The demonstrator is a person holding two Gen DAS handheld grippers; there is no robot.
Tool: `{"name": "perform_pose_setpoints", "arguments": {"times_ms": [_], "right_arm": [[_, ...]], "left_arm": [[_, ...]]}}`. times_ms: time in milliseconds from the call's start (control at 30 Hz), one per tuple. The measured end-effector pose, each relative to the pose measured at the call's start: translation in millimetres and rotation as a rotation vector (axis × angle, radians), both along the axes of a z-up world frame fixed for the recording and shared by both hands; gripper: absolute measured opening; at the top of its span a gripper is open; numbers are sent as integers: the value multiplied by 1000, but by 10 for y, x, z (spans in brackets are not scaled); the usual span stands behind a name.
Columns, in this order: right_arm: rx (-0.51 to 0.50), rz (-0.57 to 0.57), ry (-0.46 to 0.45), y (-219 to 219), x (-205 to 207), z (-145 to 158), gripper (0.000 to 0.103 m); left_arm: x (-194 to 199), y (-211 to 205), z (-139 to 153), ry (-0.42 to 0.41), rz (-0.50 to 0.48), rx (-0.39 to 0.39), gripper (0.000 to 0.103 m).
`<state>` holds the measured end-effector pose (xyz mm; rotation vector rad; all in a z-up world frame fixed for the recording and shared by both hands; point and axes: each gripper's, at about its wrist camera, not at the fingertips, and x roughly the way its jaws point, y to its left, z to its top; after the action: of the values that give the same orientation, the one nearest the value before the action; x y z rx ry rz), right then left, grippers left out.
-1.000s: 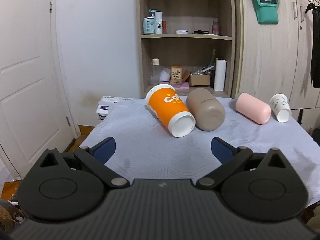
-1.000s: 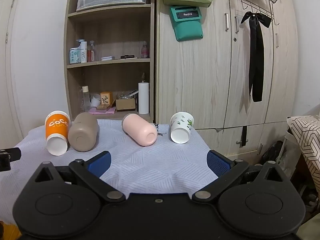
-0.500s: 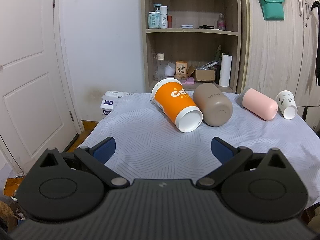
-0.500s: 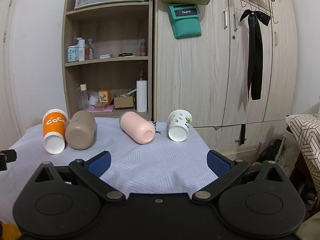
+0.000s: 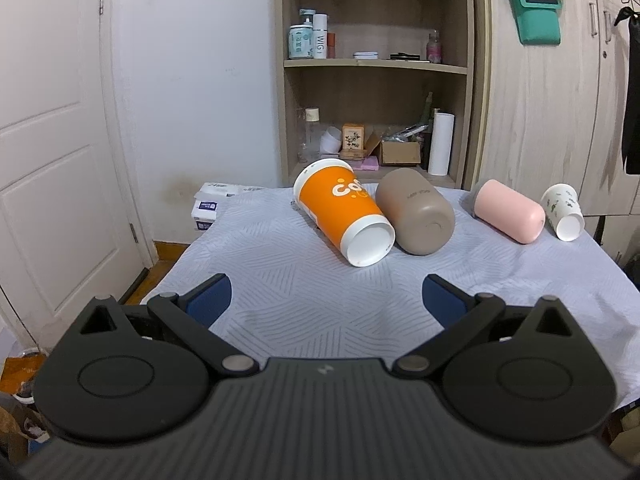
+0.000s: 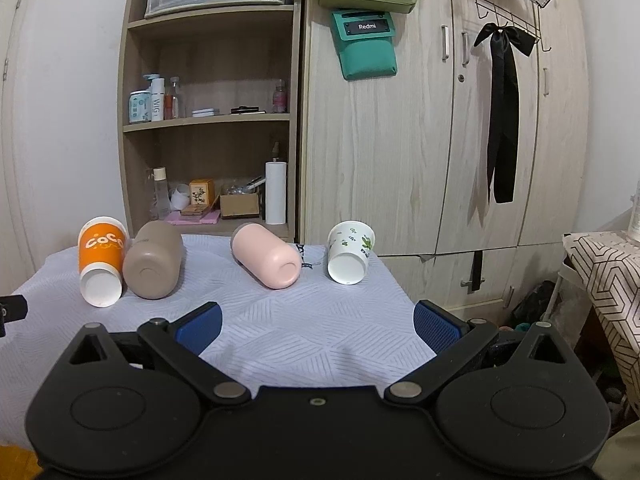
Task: Flip cup upright
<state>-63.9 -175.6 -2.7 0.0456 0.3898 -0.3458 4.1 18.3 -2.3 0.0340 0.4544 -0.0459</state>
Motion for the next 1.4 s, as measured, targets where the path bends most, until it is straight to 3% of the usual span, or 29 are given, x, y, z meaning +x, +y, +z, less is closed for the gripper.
{"name": "perform_pose_setpoints", "arguments": {"times_ms": [1167,1400], "right_arm": [[13,19,18,-5,45,-26,103],[72,53,20,-29,44,-29,103]], "left_arm": [[-42,-94,-17,-19,-57,29,103],[-62,-137,-14,-26,-55,56,103]]}}
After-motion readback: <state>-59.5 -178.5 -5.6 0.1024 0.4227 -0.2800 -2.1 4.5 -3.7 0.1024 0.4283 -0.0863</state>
